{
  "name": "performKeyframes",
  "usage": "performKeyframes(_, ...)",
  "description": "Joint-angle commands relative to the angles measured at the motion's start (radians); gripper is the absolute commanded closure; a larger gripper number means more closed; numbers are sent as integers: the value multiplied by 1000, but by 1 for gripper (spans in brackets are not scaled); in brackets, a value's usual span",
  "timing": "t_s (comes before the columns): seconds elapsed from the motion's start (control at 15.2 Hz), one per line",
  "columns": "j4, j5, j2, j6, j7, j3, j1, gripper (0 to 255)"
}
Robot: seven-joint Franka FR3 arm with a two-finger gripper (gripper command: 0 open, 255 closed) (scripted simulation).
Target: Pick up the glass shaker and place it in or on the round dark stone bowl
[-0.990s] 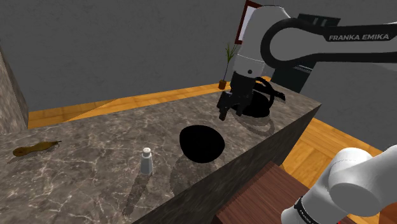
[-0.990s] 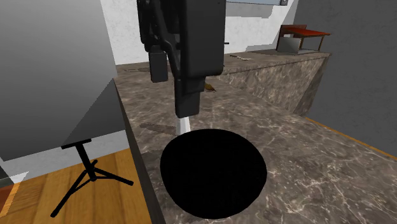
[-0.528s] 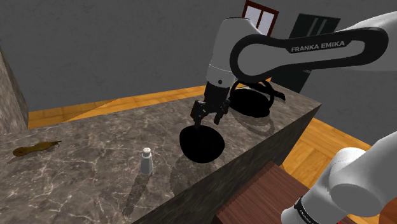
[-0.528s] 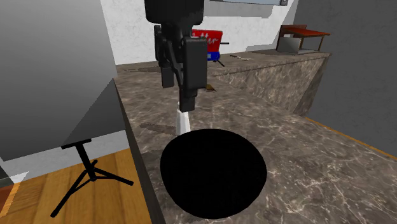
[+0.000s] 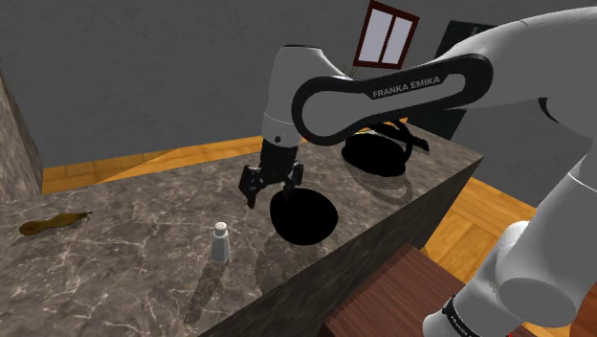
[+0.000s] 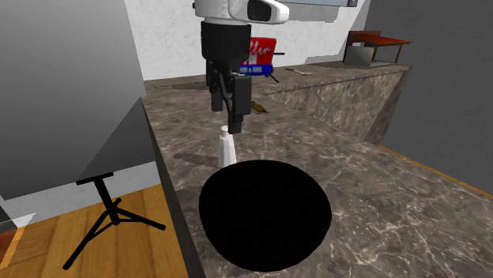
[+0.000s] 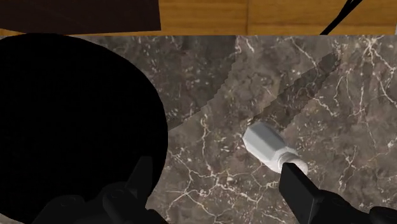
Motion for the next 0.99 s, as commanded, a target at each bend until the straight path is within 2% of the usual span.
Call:
performKeyframes(0.0,63,-36,81,15,46,12,13,0)
performKeyframes(0.46,321,-162,360,22,191,14,108,0)
performKeyframes(0.92,283,-182,402,100,204,4,121,0)
